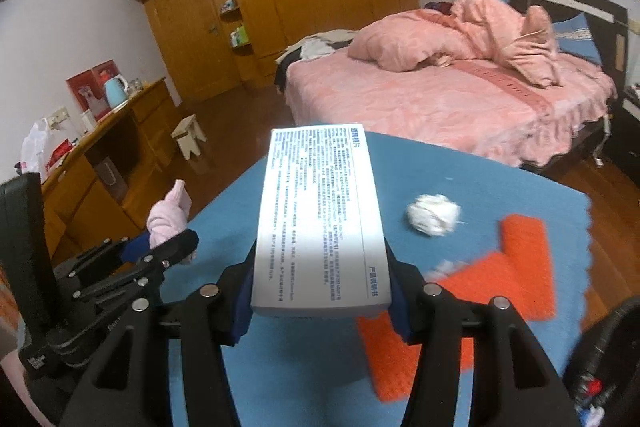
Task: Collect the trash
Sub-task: 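Carry the white box and pink sock over the black bin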
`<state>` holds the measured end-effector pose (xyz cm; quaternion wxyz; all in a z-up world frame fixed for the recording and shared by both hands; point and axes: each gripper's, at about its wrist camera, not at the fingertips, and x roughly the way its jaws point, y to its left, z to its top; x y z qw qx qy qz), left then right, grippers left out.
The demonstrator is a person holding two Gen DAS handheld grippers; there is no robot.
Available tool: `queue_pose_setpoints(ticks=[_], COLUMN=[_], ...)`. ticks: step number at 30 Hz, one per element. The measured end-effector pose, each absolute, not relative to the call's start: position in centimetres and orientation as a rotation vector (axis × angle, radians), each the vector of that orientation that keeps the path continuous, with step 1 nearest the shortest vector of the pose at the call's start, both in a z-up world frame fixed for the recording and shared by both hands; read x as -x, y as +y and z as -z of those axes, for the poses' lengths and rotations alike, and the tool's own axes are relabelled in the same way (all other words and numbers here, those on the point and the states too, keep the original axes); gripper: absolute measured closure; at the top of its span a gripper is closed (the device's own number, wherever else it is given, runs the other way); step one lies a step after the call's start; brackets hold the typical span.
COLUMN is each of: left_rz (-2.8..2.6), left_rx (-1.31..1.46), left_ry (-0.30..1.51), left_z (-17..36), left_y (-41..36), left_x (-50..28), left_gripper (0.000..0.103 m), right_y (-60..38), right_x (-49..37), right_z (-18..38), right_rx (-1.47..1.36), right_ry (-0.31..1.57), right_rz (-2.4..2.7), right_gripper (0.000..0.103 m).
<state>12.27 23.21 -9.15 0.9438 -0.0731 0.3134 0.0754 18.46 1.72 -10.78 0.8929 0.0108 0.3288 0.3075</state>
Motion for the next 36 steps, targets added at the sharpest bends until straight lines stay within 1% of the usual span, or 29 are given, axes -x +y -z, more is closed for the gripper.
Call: queue_pose_setpoints(ticks=[6, 13, 27, 36], left_rz=[-0.081, 0.042, 0.306, 0.454], left_rx=[0.116, 0.064, -0.009, -0.044], left_ry=[0.615, 0.590, 0.568, 0.567], left_z=[7.9, 7.2, 7.3, 7.8], left_y=[18.8, 11.8, -1.8, -9.5], left_x=[-11.3, -10.4, -9.5, -10.3], left_gripper=[0.069, 0.069, 0.069, 0.069], right_y=[-3.4, -10.0, -25.2, -31.8], right_x=[-16.0, -13.3, -8.9, -7.8], right_z=[10.5, 10.6, 11.8, 12.5], right_rx=[-0.018, -0.039, -0.138, -0.146], right_ry=[0.683, 0.682, 0.685, 0.683], right_rz=[-0.541, -0.408, -0.110, 0.004], right_gripper=[0.049, 0.049, 0.049, 0.049])
